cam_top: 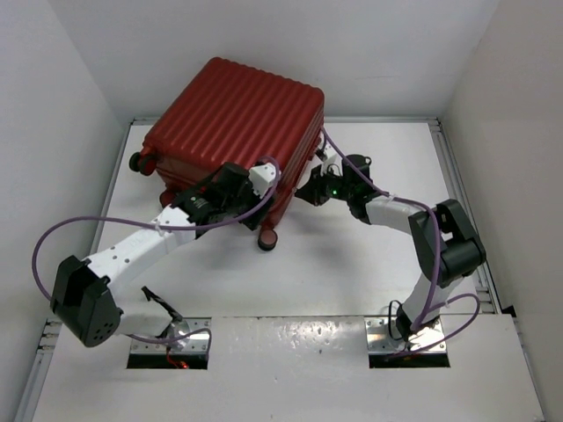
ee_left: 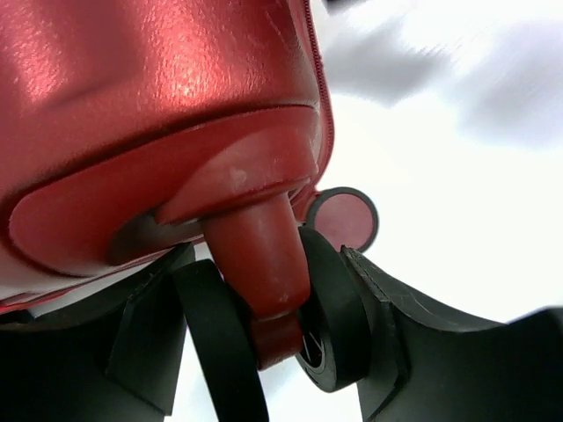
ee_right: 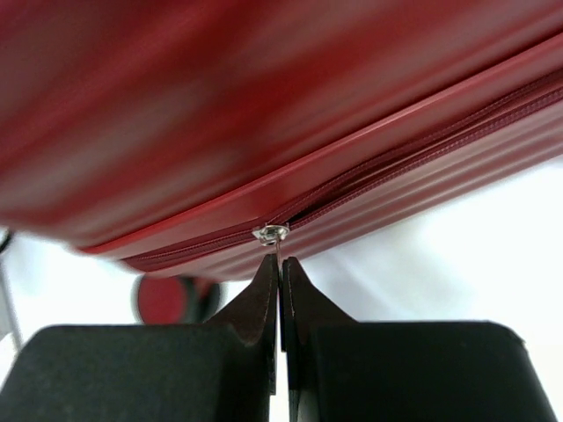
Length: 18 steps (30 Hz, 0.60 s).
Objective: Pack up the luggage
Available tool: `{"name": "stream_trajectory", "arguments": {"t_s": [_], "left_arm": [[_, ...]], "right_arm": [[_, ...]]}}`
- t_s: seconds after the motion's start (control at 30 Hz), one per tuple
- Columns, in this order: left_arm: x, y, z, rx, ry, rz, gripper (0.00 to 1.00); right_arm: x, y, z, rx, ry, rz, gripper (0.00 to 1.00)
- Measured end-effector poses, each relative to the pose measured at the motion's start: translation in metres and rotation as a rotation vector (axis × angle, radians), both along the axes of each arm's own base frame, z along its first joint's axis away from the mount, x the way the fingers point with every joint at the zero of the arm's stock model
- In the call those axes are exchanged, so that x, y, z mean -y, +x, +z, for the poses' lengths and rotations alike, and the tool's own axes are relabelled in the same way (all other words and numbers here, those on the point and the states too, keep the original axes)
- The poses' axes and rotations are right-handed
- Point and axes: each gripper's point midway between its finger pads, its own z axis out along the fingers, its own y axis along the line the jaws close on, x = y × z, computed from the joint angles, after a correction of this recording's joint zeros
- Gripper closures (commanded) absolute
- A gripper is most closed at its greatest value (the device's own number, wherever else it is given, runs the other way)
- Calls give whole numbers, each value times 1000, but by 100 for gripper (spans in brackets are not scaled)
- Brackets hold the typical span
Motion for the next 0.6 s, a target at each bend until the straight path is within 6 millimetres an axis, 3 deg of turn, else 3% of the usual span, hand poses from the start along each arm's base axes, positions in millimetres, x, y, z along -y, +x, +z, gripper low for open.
{"name": "stream_trajectory", "arguments": {"t_s": [0.37,0.43,0.6], "left_arm": [[-66,-14,-11,39,105,-29,100],[-91,-20,-23,4,165,12,100],[-175,-9,-45,-60,317,242,100]], "right_arm": [[35,61,0,47,-34,-101,100],[45,74,0,52,-37,-128,100],[81,97,1,62,-60,-214,100]]}}
